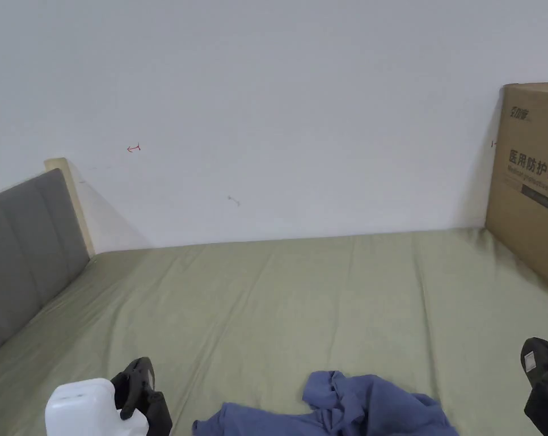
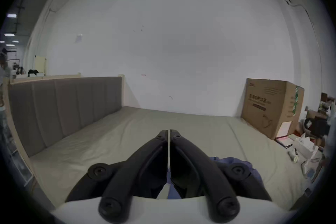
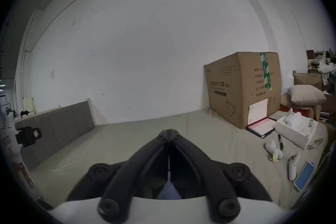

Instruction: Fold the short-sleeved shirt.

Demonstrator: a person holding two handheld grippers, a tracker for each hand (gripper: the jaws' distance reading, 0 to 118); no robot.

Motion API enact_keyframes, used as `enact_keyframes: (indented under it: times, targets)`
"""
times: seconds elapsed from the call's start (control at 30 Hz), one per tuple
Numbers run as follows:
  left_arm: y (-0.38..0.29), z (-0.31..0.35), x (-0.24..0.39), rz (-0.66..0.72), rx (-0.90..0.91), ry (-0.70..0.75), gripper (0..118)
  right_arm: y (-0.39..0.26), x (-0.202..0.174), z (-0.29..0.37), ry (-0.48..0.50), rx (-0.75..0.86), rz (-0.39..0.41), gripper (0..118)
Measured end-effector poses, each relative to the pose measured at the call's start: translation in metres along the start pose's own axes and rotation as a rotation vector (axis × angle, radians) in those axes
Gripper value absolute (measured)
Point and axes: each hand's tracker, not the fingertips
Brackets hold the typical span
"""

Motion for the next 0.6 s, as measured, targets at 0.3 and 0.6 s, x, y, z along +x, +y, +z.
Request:
enact_keyframes:
  times: [0.3,0.6]
  targets:
    - [0.008,-0.023,0.012,0.043,-0.123,-0.092,0,0.008,0.002,-0.003,0.033,-0.055,0.009,0]
    - [-0.029,-0.224,-0.002,0.18,-1.001,-0.291,6,0.01,0.002,-0.019,0.103,-0.132,0.013,0]
